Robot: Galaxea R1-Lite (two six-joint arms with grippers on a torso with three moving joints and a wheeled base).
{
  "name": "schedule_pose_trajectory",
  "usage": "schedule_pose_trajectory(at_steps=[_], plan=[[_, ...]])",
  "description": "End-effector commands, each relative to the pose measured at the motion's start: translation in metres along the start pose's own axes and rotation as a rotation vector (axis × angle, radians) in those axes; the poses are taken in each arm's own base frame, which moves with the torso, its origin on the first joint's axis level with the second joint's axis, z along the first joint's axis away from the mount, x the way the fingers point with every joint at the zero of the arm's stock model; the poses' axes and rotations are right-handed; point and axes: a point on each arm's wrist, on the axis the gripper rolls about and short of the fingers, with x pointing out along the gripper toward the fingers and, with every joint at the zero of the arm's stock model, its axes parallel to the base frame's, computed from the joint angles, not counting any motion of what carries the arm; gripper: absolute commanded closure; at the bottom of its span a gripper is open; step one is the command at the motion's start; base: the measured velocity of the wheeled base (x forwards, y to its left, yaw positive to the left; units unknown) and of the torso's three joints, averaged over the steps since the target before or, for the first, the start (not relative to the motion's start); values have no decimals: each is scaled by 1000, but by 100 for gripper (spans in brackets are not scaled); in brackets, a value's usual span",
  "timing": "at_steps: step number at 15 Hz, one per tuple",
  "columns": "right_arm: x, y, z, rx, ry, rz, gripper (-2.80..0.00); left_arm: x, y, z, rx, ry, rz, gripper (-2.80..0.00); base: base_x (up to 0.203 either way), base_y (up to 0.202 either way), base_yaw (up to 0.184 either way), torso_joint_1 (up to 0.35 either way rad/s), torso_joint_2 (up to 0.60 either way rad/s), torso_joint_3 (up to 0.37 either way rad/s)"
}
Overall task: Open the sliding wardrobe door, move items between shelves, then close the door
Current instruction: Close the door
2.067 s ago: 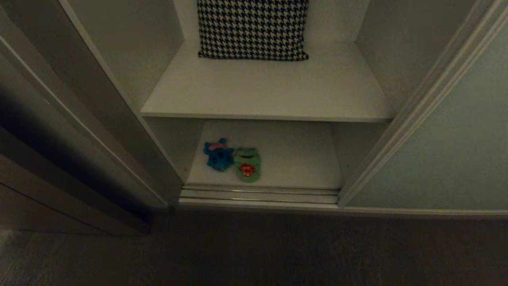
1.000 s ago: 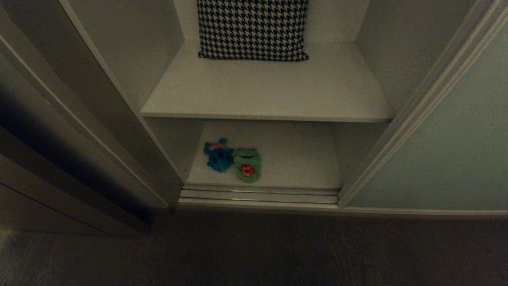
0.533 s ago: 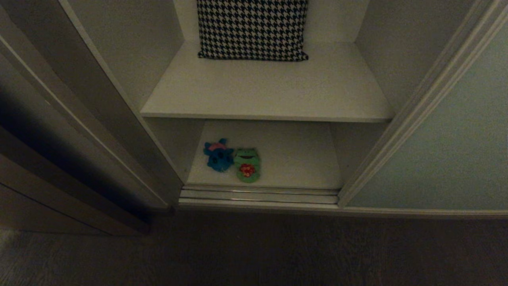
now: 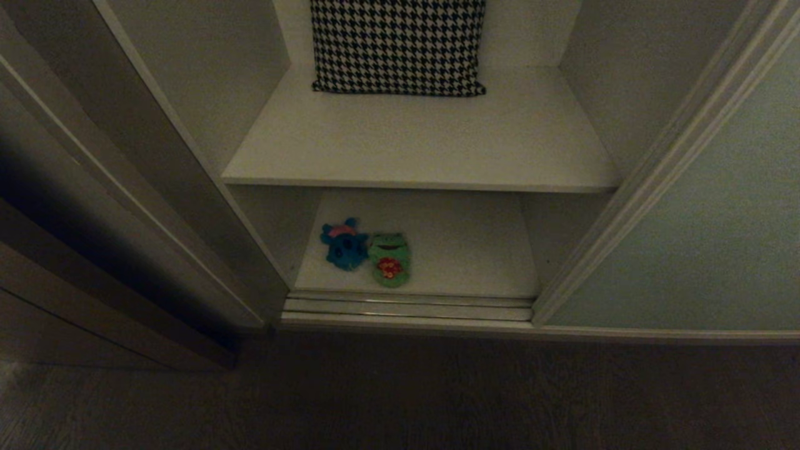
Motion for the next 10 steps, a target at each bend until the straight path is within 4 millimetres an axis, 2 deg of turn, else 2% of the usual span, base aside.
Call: schedule_pose_trajectory(at_steps=[1,4,6,10], plan=[[24,1,27,109,52,17,0,0,0,0,0,2,1,0,0,0,0,0,0,0],[44,6,45,197,88,31,0,0,0,0,0,2,1,0,0,0,0,0,0,0],[67,8,51,222,142,57,0,0,0,0,0,2,0,0,0,0,0,0,0,0],[109,-2,63,285,174,81,0,0,0,0,0,1,0,0,0,0,0,0,0,0]])
